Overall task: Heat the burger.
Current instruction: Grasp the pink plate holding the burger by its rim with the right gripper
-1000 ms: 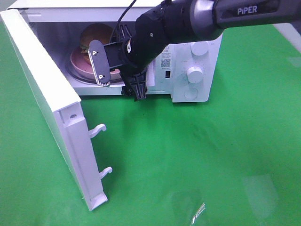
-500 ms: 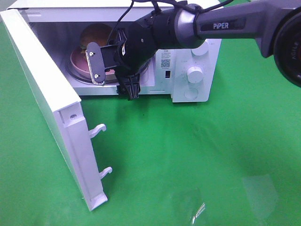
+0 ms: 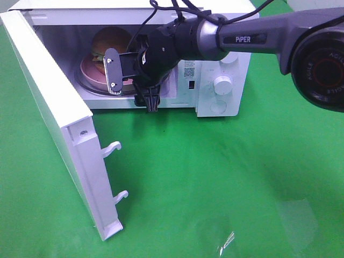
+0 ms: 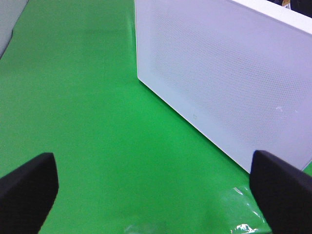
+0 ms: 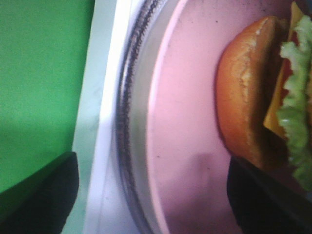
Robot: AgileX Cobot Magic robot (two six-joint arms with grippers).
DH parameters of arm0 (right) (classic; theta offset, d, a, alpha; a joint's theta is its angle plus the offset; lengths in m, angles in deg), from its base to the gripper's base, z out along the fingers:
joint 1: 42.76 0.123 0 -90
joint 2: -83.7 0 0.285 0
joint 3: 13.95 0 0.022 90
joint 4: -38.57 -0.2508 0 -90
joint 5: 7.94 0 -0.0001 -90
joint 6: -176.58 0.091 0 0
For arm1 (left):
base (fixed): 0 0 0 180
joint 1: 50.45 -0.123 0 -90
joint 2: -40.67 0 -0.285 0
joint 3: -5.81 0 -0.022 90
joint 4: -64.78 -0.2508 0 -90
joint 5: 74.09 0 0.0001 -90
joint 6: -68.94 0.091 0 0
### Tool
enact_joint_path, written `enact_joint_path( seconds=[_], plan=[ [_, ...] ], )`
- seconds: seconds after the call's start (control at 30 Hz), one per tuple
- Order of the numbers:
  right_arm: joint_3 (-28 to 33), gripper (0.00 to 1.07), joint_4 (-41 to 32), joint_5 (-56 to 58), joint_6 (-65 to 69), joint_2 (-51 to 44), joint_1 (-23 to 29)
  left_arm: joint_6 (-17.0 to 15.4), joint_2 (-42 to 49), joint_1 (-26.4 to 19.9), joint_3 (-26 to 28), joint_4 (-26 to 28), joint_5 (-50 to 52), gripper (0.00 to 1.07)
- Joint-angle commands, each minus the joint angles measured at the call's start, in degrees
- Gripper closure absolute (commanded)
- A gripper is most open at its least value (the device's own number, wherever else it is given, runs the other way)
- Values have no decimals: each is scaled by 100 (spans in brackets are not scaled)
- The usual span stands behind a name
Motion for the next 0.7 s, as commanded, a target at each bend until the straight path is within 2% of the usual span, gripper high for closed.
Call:
enact_joint_path(
  seconds=[0.03, 0.13, 0.17, 0.2, 0.23, 0.27, 0.33, 0.37, 0.4, 0.43, 0.47, 0.5, 0.53, 0.57, 0.6, 0.7],
  plan=[
    [-86, 33, -126, -6, 17, 103, -11, -11, 86, -6, 0, 11, 46, 7],
    [-109, 35, -126, -6, 17, 126, -11, -11, 86, -6, 0, 11, 46, 7],
    [-109, 40, -183, 0, 17, 138, -11, -11, 86, -6, 0, 11, 46, 7],
    [-109, 40, -183, 0, 17, 138, -11, -11, 86, -6, 0, 11, 46, 7],
    [-109, 47, -281, -6, 17, 138, -11, -11, 86, -6, 0, 11, 46, 7],
    [-109, 47, -281, -6, 17, 138, -11, -11, 86, -6, 0, 11, 46, 7],
    [-109, 70, -281, -6, 17, 138, -11, -11, 86, -6, 0, 11, 46, 7],
    [-109, 70, -281, -6, 17, 138, -11, -11, 86, -6, 0, 11, 46, 7],
    [-109, 78, -281, 11, 17, 138, -11, -11, 86, -6, 0, 11, 46, 7],
    [-109, 78, -281, 11, 17, 138, -11, -11, 86, -6, 0, 11, 46, 7],
    [-109, 90, -304, 34, 17, 132, -11, -11, 86, -6, 0, 11, 46, 7],
    [-109, 90, -304, 34, 17, 132, -11, -11, 86, -6, 0, 11, 46, 7],
    [-109, 102, -493, 103, 17, 120, -11, -11, 86, -6, 0, 11, 46, 7],
    [-109, 102, -493, 103, 17, 120, -11, -11, 86, -6, 0, 11, 46, 7],
    [-109, 107, -561, 120, 11, 120, -11, -11, 86, -6, 0, 11, 46, 7],
    [-109, 107, -584, 183, -34, 120, 29, -11, 86, -6, 0, 11, 46, 7]
  ],
)
